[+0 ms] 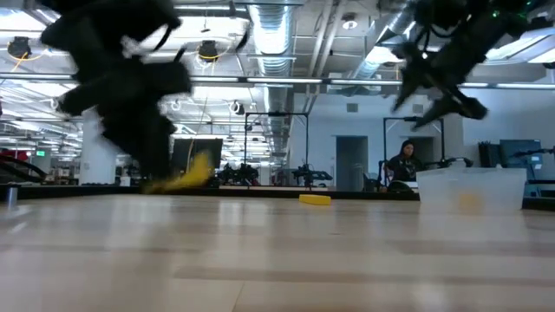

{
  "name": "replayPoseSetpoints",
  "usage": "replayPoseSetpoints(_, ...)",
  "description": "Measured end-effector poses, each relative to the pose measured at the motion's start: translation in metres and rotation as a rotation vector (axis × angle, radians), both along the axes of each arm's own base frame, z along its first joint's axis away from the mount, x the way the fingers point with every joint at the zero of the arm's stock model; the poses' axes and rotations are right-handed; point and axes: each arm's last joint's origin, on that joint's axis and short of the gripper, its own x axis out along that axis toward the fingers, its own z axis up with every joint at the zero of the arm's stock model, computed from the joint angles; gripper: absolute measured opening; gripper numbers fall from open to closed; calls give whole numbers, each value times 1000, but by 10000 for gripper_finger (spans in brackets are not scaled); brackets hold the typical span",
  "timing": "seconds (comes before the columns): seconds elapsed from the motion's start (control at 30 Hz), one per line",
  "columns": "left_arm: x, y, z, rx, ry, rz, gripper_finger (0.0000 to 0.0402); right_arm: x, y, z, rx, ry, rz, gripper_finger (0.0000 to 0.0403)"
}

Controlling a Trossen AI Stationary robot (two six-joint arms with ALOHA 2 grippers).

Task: Sort & place blocks by color
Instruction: Put the bottom yellow block into the transparent bin

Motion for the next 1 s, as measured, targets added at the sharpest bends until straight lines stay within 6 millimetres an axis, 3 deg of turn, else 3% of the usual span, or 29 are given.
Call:
replayPoseSetpoints(0.23, 43, 21, 47, 123, -288, 3, 101, 34, 22, 16, 107, -312, 210, 244)
replayPoseSetpoints(0.47, 75, 46, 72, 180, -342, -16, 100, 59, 37, 16, 107, -429, 288, 245)
replayPoseSetpoints(0.73, 116, 56, 88, 207, -374, -73, 104, 80, 39, 8, 97, -493, 301, 245)
replayPoseSetpoints(1.0, 122, 64, 92, 203, -356, -91, 106, 83, 37, 6, 71, -482, 281, 245)
